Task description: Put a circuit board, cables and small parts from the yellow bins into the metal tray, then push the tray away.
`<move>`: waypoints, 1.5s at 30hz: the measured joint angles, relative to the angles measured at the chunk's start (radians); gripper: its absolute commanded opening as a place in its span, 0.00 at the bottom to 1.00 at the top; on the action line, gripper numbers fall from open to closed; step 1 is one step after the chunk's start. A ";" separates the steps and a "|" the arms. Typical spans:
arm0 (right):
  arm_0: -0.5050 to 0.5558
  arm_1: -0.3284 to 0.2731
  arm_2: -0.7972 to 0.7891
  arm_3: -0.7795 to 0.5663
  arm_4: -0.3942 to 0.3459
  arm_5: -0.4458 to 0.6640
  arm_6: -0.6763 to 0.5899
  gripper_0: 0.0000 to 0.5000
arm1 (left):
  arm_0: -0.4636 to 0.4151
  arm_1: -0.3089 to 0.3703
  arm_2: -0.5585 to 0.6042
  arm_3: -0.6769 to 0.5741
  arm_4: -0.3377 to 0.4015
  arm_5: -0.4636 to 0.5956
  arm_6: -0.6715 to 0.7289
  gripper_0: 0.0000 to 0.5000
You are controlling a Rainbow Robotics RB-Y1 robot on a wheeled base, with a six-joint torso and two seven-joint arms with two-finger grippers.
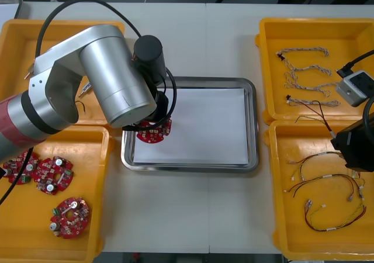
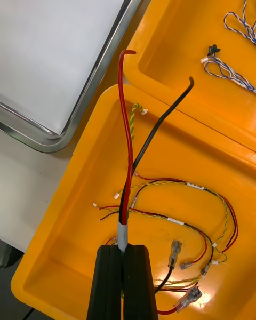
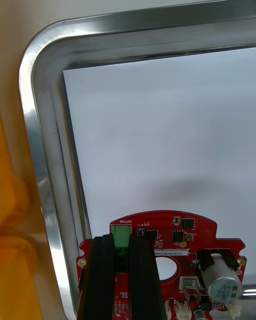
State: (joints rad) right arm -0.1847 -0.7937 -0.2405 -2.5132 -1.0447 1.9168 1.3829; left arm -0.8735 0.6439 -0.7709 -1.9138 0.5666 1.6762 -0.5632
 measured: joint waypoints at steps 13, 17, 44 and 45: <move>0.000 0.000 0.000 0.000 0.000 0.000 0.000 0.00 | 0.075 0.000 -0.024 0.003 -0.055 -0.038 0.000 0.00; 0.000 0.000 0.000 0.000 0.000 0.000 0.000 0.00 | 0.077 -0.007 -0.034 0.004 -0.069 -0.038 0.000 0.00; 0.000 -0.001 0.000 0.000 0.000 0.000 0.000 0.00 | 0.084 -0.061 -0.075 0.104 -0.143 -0.105 0.000 0.92; 0.000 -0.001 0.000 0.000 0.000 0.000 0.000 0.00 | 0.084 -0.061 -0.075 0.104 -0.143 -0.105 0.000 0.95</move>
State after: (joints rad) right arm -0.1852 -0.7943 -0.2404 -2.5135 -1.0452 1.9168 1.3829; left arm -0.7893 0.5830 -0.8459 -1.8099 0.4233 1.5709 -0.5635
